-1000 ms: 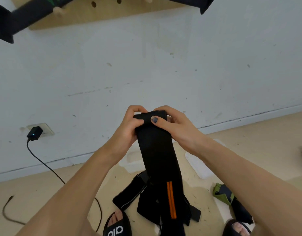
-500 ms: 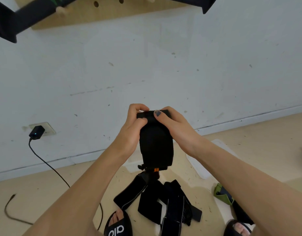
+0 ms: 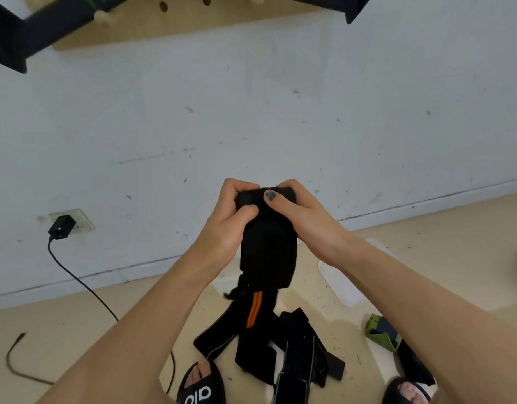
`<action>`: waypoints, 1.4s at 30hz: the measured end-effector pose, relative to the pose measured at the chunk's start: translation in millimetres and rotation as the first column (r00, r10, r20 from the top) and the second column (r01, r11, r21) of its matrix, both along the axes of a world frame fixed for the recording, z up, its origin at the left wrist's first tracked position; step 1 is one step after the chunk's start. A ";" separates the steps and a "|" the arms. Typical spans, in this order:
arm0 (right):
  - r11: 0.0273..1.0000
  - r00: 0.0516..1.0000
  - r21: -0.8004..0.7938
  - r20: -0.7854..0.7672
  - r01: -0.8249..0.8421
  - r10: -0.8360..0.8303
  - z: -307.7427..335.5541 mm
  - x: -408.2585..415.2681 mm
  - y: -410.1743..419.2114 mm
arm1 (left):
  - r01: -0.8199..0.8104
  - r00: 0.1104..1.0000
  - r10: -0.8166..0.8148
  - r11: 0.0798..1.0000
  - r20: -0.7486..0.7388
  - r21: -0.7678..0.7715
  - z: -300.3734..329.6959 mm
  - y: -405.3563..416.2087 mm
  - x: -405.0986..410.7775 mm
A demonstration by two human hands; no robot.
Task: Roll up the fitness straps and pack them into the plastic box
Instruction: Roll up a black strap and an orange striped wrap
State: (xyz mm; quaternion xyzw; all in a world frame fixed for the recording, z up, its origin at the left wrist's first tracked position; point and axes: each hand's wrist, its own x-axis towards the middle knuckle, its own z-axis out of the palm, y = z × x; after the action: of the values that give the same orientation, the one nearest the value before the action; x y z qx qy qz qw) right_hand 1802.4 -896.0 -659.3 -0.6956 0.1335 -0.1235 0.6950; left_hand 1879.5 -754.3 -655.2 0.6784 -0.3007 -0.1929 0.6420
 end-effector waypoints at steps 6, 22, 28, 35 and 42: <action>0.998 0.997 0.058 0.080 -0.028 0.023 0.3 -1.8 -2.8 | 0.047 0.997 -0.045 0.999 -0.068 0.027 -1.6 0.9 4.7; 0.996 0.998 0.082 0.064 0.017 -0.022 -0.3 -2.7 1.3 | 0.040 0.998 -0.039 0.999 -0.055 0.016 -3.5 -2.3 2.8; 1.000 0.999 0.021 -0.034 -0.017 0.018 -0.7 -1.5 1.4 | 0.020 1.000 -0.020 0.999 -0.013 -0.032 -0.9 -2.0 2.8; 0.999 0.999 0.050 0.034 0.009 -0.011 -2.0 -2.4 3.9 | 0.033 0.995 -0.031 0.999 -0.098 0.018 -3.7 -0.6 4.7; 0.998 0.999 0.058 -0.016 -0.039 0.040 -1.0 -2.6 2.6 | -0.025 0.998 0.026 0.999 -0.065 0.020 0.3 0.3 4.5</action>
State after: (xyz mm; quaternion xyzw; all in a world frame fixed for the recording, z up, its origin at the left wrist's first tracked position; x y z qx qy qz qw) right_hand 1799.8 -893.3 -660.4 -0.6790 0.1292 -0.0999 0.7158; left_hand 1884.1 -754.0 -654.9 0.6818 -0.2691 -0.2095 0.6472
